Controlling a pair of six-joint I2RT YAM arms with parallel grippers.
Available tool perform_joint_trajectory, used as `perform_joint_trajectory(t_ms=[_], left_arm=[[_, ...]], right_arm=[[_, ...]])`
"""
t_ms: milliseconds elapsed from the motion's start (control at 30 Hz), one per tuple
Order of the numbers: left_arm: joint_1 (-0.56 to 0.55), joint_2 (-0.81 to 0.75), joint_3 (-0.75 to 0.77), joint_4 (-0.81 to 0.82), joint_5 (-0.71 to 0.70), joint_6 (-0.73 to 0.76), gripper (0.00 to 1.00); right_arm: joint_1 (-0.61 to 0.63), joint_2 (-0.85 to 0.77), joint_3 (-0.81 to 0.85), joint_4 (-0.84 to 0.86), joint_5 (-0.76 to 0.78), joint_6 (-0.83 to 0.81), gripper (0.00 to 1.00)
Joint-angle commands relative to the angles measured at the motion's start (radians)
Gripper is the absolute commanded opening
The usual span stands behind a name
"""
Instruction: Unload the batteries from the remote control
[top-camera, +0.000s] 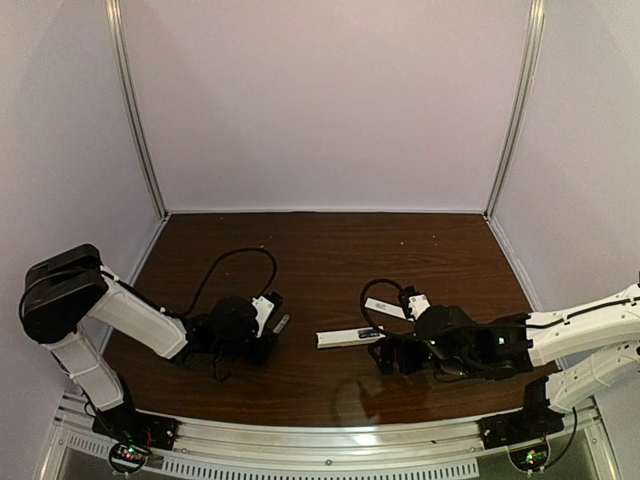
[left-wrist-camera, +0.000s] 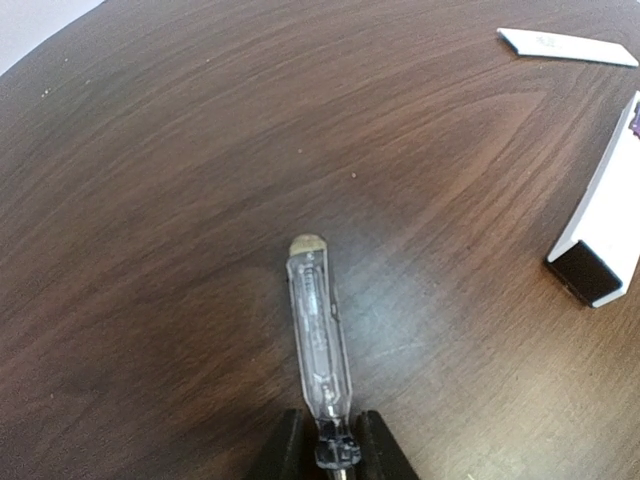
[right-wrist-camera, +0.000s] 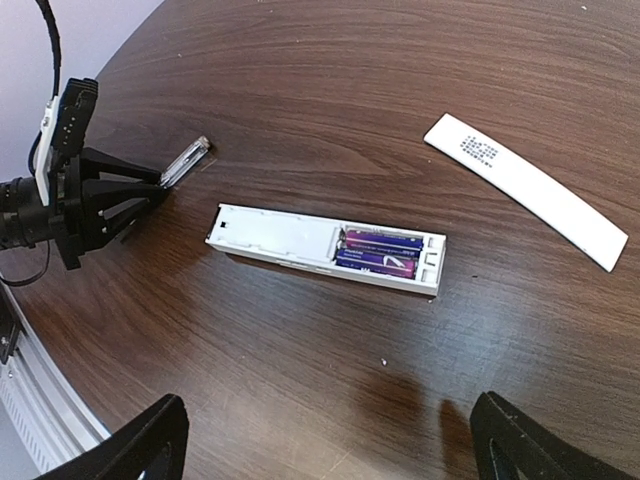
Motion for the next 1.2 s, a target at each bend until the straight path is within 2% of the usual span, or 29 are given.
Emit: perform_joint_trajectory(t_ms=[0,100,300,600,767,1033,1167], left_arm=[[-0.003,0.020,0.016,0.012,0.010,-0.004,0.16],[-0.004,0.020,0.020,0.016,0.025,0.008,0.04],[-0.004,0.009,0.031,0.022,0.070,0.030,0.00],[-0.004,-0.029,0.042,0.102,0.282,0.096,0.00],[-0.004,-0.061,0.072,0.100,0.343,0.139,0.00],[-0.003,-0.028,0.103,0.201,0.610,0.196,0.00],[-0.003,-0.012,0.156,0.182,0.747,0.234,0.00]], right_arm=[[0.009,-0.009,0.015,-0.024,0.037,0.007,1.00],[0.010,-0.010,0.012,-0.025,0.043,0.005,1.00],[0.010,0.000,0.029,-0.022,0.048,-0.026,1.00],[0.010,-0.045,0.054,0.099,-0.030,-0.251,1.00],[0.009,-0.063,0.081,0.176,-0.098,-0.412,1.00],[0.007,-0.056,0.093,0.197,-0.216,-0.600,1.00],[0.004,-0.052,0.096,0.165,-0.318,-0.657,1.00]])
